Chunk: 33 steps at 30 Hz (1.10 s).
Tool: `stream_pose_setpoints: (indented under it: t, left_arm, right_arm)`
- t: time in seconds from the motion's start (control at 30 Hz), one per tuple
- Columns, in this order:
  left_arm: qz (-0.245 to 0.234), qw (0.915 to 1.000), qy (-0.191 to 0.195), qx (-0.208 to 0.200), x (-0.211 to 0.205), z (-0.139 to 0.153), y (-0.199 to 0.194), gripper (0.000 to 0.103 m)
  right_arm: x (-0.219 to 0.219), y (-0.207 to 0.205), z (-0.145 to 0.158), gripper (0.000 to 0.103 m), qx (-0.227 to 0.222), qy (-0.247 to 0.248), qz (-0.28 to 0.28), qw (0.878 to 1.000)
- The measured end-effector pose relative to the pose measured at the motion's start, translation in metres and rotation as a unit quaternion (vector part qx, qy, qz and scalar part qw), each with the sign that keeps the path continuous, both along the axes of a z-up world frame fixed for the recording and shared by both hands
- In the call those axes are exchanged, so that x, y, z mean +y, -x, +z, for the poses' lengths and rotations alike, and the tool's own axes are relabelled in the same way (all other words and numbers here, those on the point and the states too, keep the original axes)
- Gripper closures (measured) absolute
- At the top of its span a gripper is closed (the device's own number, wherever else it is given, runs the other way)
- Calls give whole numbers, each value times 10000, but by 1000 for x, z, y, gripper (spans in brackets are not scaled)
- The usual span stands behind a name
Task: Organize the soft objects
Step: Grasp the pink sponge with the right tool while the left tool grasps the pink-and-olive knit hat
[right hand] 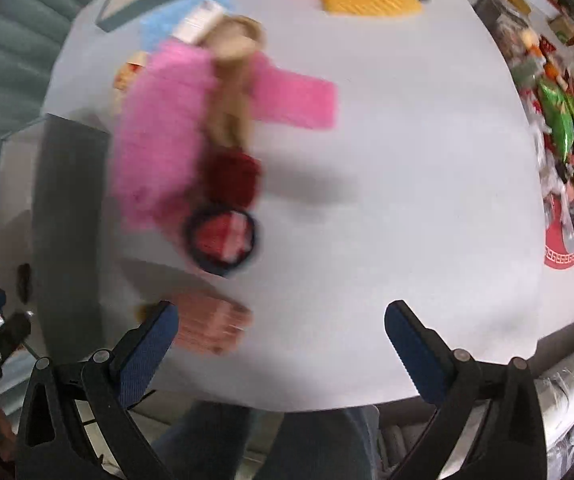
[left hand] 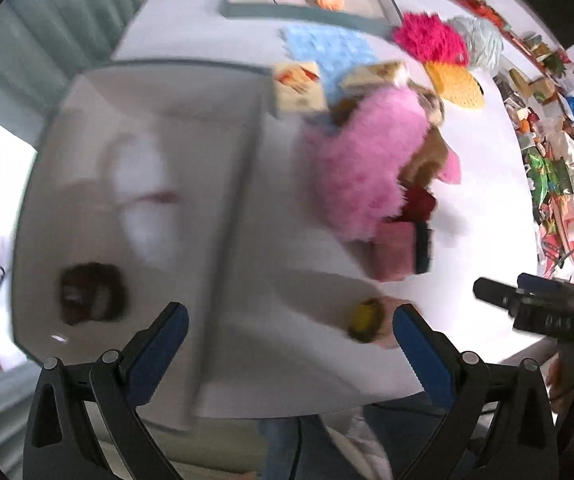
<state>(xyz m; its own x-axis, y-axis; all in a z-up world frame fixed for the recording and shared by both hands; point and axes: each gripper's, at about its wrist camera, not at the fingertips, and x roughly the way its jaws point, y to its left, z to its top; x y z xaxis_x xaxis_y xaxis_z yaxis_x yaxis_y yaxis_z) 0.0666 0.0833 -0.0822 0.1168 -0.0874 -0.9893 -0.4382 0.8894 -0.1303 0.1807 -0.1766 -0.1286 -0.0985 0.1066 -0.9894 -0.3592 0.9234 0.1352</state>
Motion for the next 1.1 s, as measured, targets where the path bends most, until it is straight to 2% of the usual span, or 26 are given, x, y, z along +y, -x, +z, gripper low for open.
stream_pose_setpoints:
  t: [0.17,0.47,0.63,0.77,0.87,0.93,1.0,1.1]
  left_arm:
    - [422,9975,288,487,-37,-30,-7,0]
    - [1372,9861,370,858,-70,-74,-6,0]
    - [1854,9769,394,991,-68,-95,1,0]
    - [2025,9739,393,946,-66,-102,4,0]
    - [2088,9717,394,1036,-67,-110,7,0]
    - [2156,9693,470,1085,-67,-114,11,0]
    - [2188,9683,496,1104,-66,-116,15,0]
    - [2196,9678,520,1118,-63,-117,19,0]
  right_arm:
    - [-21,-17,-13,0,200,-82,473,9986]
    - [-24,-50,-28,0,524,-436,923,9934]
    - [-9,-68,-33,0,227,-276,1348,9902]
    - [17,-91,-39,0,-474,179,2165,9750]
    - [35,-111,-46,0,-656,309,2467,9664]
    - [38,-129,-52,0,-489,186,2164,9749]
    - [29,-149,-54,0,-176,-164,1349,9906]
    - [16,-170,-62,0,267,-457,364,9979]
